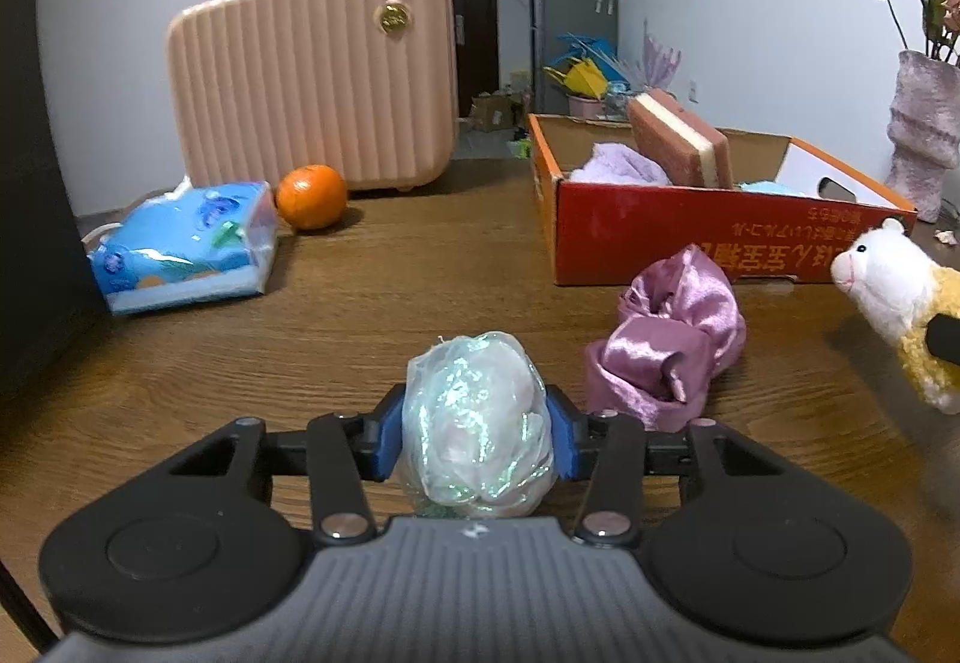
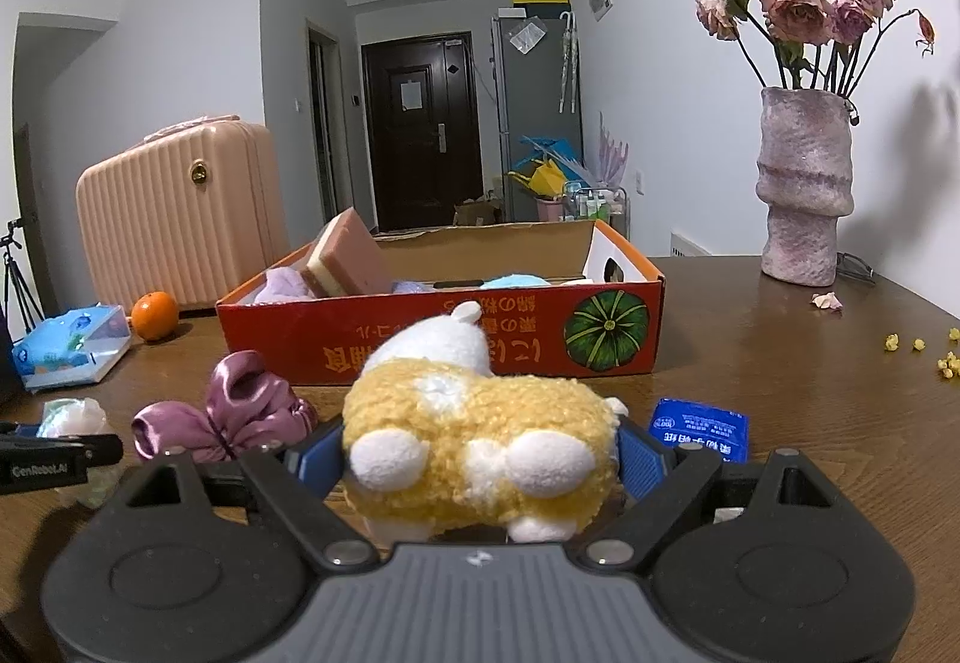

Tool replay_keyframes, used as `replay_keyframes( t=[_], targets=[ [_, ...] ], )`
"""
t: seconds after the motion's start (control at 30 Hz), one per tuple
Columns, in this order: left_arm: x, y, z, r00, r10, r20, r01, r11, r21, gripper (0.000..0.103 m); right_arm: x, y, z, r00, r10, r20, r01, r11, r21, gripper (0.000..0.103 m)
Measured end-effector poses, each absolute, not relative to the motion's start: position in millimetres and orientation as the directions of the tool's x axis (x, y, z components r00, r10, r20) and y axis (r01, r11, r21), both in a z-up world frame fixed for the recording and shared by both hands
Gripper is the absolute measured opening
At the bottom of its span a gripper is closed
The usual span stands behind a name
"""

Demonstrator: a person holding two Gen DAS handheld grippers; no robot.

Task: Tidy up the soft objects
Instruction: 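Carry the plastic ball in the left tool while the right carries the lamb to the box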

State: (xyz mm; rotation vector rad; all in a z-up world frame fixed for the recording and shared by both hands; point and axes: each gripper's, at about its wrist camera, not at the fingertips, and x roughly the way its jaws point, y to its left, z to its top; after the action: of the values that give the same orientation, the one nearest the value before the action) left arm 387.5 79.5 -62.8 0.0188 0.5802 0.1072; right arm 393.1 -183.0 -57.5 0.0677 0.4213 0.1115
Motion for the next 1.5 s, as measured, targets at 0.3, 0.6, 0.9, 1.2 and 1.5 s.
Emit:
replay_keyframes(
  t=[0.3,0.6,0.9,1.2,1.5],
  targets=[
    [373.4,79.5,-51.1,0.862,0.151,-0.484,-0.147,0.988,0.048,0.047,386.8,-183.6,-52.0,0.920,0.134,-0.369,-0.107,0.990,0.094,0.089],
    [357.2,65.6,-38.2,0.892,0.141,-0.430,-0.154,0.988,0.005,0.047,379.4,-185.2,-44.3,0.938,0.142,-0.317,-0.116,0.988,0.100,0.089],
    [346.6,43.4,-28.9,0.912,0.126,-0.391,-0.152,0.988,-0.036,0.047,372.1,-188.7,-36.8,0.947,0.164,-0.275,-0.137,0.984,0.115,0.089],
    [346.3,17.4,-24.3,0.922,0.099,-0.374,-0.133,0.989,-0.065,0.047,364.9,-196.9,-29.8,0.957,0.180,-0.227,-0.152,0.979,0.134,0.089],
    [352.1,-8.2,-21.7,0.926,0.071,-0.370,-0.106,0.992,-0.075,0.045,366.3,-209.2,-29.5,0.967,0.168,-0.194,-0.144,0.981,0.130,0.089]
  ],
)
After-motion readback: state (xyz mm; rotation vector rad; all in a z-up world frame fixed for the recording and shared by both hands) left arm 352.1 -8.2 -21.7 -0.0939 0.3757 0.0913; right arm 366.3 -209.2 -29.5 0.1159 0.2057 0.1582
